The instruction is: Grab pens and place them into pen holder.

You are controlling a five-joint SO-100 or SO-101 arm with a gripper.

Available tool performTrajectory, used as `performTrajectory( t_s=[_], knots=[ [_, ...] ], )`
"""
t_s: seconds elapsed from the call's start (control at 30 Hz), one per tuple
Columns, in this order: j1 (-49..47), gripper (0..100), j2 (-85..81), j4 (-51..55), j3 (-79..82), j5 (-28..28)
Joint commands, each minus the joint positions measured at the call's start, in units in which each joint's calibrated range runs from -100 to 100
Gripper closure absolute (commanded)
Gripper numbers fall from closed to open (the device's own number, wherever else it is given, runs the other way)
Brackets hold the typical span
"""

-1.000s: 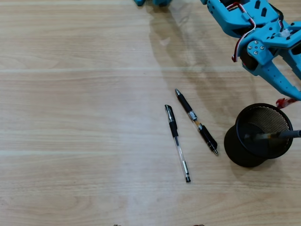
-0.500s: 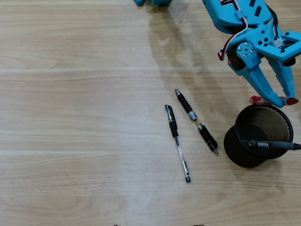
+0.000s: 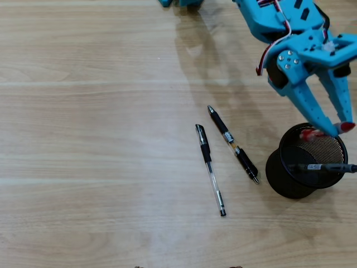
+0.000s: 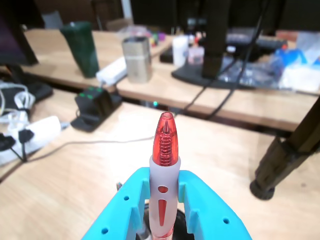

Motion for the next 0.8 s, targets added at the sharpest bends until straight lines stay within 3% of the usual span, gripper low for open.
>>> performTrajectory(
  t_s=[0.0,0.17,0.33,0.63,0.77],
  knots=[
    [0.1,98,2.13,-5.66,-2.93,-0.07],
    [-0.23,96,5.01,-11.5,-1.94,-0.12],
    [-0.95,91,3.06,-11.67,0.33,-0.12],
    [0.5,90,-3.02,-10.9,4.04,0.51],
    [3.81,90,-8.18,-3.08,8.11,4.01]
  ],
)
